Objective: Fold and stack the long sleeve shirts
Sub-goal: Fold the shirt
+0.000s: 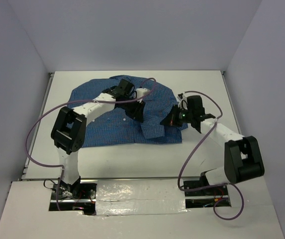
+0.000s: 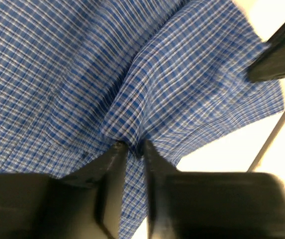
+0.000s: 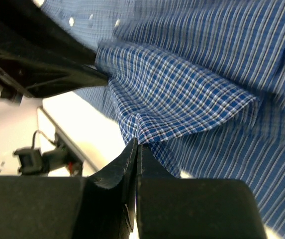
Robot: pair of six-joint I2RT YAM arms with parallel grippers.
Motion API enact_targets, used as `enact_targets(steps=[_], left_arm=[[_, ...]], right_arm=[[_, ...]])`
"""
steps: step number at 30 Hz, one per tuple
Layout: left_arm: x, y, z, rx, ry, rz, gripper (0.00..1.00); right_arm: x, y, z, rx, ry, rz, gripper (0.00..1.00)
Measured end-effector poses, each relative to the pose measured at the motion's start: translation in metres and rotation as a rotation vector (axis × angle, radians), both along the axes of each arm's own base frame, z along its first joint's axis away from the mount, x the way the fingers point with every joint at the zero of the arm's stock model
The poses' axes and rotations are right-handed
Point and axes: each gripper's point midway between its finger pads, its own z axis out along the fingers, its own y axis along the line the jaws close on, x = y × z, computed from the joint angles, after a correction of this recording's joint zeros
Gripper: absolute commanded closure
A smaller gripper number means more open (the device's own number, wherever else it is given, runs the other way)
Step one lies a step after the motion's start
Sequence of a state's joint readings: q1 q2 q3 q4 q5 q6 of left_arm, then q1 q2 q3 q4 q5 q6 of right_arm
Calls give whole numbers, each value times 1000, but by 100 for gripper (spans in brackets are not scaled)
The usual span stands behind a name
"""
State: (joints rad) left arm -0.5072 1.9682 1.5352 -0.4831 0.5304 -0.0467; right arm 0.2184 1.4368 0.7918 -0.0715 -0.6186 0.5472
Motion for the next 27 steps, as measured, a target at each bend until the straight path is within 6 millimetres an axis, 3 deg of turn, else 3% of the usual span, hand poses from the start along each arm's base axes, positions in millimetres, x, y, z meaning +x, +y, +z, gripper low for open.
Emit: enact_targets(steps=[6, 11, 14, 17, 22, 27], left_arm=[[-11, 12, 9, 43, -179, -207, 56], [-19, 25, 31, 74, -585, -538, 53], [-36, 31, 38, 79, -886, -741, 47], [-53, 28, 33, 98, -1220, -918, 46], [-63, 13, 9, 132, -1562, -1115, 45], [-63, -4, 21, 160, -1848, -1244, 45]], right_arm=[[-32, 1, 0, 42, 47, 17, 100], [-34, 3, -7, 57, 89, 12, 100], [-32, 4, -12, 61, 107, 11, 100], [-32, 5, -13, 71, 119, 8, 100], [-31, 7, -11, 86, 115, 12, 100], [-28, 8, -8, 95, 97, 14, 100]])
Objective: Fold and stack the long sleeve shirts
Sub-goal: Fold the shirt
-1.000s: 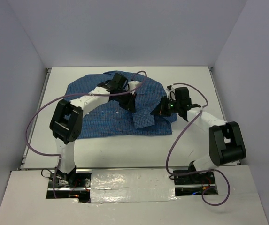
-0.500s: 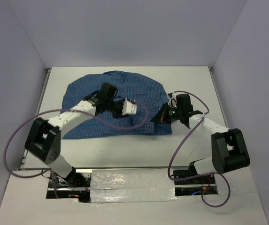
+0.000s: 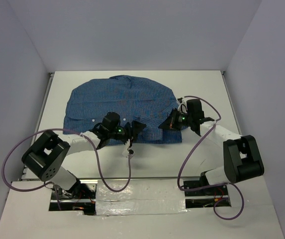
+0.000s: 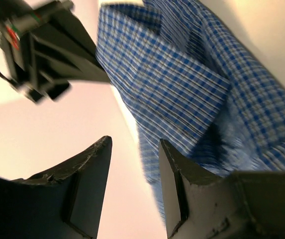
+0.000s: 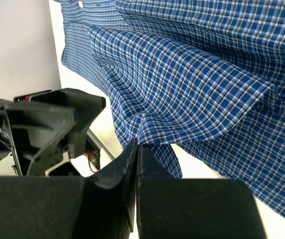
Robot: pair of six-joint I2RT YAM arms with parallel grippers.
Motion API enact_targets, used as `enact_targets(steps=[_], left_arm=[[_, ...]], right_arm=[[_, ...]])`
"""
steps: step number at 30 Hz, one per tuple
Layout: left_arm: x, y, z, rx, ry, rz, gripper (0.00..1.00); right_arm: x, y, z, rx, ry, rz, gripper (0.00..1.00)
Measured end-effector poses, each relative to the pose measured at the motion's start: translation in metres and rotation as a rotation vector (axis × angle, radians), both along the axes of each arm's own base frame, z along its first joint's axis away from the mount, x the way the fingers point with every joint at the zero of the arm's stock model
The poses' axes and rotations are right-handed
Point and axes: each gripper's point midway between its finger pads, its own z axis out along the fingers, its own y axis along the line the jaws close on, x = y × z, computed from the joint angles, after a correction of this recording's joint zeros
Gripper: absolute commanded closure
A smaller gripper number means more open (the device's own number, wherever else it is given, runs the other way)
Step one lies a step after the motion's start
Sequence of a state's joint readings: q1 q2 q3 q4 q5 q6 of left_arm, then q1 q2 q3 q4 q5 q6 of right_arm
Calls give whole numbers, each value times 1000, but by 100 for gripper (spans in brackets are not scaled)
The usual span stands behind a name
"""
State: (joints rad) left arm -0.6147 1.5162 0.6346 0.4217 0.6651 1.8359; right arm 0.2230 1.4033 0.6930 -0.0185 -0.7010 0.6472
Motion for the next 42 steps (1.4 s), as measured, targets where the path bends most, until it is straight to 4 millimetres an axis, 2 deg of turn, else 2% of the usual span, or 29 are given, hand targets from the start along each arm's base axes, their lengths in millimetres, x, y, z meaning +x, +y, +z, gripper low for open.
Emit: enact_targets(steps=[3, 7, 19, 30, 34, 37, 38, 39, 42], left_arm=[[-1, -10, 3, -6, -87, -49, 45], [-2, -13, -12, 26, -96, -71, 46], [-17, 3, -45, 146, 34, -71, 45], [-4, -2, -57, 175, -27, -32, 49], [-3, -7, -53, 160, -48, -36, 66], [-4, -17, -43, 131, -87, -52, 91], [-5, -19, -40, 122, -97, -58, 96], [-6, -22, -38, 114, -104, -64, 100], [-12, -24, -35, 101, -79, -73, 100]], right_arm=[[1, 1, 2, 7, -9, 1, 100], [-1, 1, -1, 12, -4, 4, 100], [-1, 2, 0, 16, -3, 6, 100], [-1, 2, 0, 18, -6, 5, 100], [-1, 2, 0, 20, -7, 4, 100], [-2, 2, -1, 19, -6, 4, 100], [-2, 2, -1, 19, -5, 4, 100], [-2, 2, -2, 18, -4, 4, 100], [-3, 1, -4, 17, 1, 3, 100]])
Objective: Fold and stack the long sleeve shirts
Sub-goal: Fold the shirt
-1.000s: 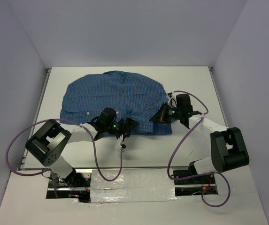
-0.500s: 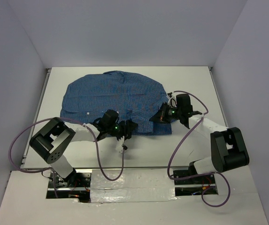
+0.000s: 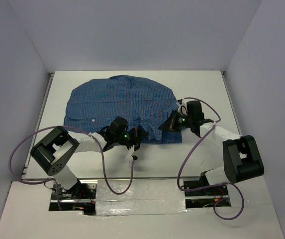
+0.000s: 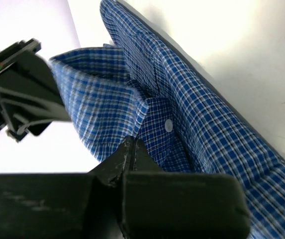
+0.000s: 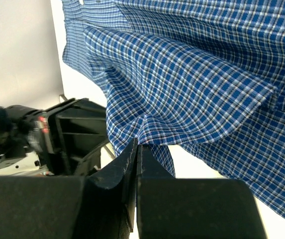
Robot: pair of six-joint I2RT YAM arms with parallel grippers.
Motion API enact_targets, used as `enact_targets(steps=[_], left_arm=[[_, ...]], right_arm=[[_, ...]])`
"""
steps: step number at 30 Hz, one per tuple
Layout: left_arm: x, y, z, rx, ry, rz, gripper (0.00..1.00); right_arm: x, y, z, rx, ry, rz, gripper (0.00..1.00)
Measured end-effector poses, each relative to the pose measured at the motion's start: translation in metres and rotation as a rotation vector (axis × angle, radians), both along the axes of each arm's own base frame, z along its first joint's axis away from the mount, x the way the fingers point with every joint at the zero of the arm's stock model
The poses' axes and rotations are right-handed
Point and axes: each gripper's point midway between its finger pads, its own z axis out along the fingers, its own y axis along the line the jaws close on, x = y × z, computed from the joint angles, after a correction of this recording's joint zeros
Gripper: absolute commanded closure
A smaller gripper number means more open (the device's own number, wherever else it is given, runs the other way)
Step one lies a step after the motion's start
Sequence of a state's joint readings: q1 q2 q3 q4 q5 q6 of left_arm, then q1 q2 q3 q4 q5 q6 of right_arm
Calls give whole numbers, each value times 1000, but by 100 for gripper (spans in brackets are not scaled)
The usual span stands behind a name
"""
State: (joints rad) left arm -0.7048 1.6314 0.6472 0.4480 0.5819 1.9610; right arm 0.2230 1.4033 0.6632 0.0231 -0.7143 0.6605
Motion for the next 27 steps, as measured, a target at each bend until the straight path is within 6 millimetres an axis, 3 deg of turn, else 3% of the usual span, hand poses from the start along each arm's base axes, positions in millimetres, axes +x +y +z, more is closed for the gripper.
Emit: enact_targets(steps=[3, 8, 15, 20, 27], left_arm=[[-7, 2, 9, -8, 68, 6, 100], [-15, 2, 42, -46, 125, 6, 100], [-43, 8, 55, 36, 378, -20, 100], [-67, 16, 58, 98, 602, -18, 100], [-86, 22, 53, 160, 892, 3, 100]], right_arm=[[-1, 0, -1, -1, 4, 0, 100], [-2, 0, -2, -2, 6, 0, 100], [-13, -8, -11, -63, 38, 1, 100], [-31, -13, -9, -115, 50, 18, 100], [-76, -8, -23, -191, 163, 114, 100]])
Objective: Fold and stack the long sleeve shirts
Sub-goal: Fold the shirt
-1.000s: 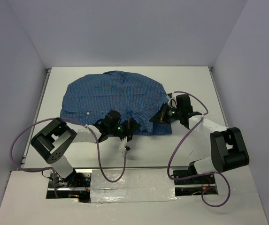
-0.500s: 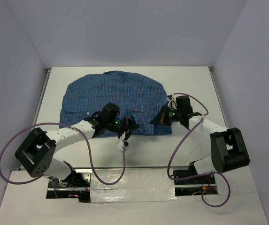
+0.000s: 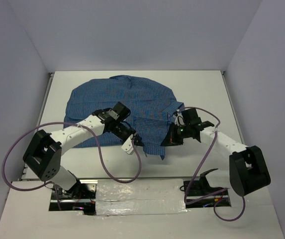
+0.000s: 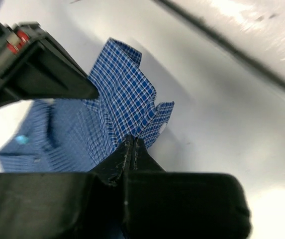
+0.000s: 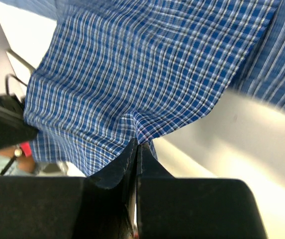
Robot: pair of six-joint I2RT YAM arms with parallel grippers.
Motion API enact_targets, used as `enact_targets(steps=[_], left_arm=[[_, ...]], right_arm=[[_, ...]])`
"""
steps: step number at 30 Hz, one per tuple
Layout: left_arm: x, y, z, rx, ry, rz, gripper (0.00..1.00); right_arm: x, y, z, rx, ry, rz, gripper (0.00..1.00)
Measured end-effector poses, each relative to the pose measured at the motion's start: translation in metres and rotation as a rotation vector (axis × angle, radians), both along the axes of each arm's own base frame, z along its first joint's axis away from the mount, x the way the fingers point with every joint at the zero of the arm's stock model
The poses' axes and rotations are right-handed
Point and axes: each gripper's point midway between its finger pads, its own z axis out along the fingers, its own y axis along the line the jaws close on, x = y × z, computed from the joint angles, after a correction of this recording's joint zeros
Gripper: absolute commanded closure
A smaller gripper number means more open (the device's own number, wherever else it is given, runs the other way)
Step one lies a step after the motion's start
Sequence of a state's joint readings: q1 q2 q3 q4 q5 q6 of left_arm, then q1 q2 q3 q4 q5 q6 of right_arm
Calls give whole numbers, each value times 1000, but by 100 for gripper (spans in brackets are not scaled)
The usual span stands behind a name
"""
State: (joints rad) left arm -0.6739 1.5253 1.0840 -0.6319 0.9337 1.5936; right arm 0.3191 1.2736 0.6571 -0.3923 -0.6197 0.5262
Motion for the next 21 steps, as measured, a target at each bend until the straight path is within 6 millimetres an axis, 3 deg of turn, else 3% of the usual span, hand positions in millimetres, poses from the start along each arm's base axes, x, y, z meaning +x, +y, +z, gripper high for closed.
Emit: enact_targets(steps=[1, 5, 11, 16, 21], left_arm=[[-2, 1, -3, 9, 29, 1, 100], [-13, 4, -15, 42, 127, -12, 100], [-22, 10, -30, 76, 182, -38, 100], [-29, 11, -36, 76, 206, -52, 100], [-43, 17, -58, 92, 238, -56, 100]], right_arm=[[-6, 0, -1, -8, 20, 7, 99], [-23, -3, -3, -8, 46, 17, 71], [-46, -8, -21, -6, 118, 13, 46], [-58, -7, -32, 22, 154, 1, 34], [-64, -1, -37, 85, 146, -24, 32]])
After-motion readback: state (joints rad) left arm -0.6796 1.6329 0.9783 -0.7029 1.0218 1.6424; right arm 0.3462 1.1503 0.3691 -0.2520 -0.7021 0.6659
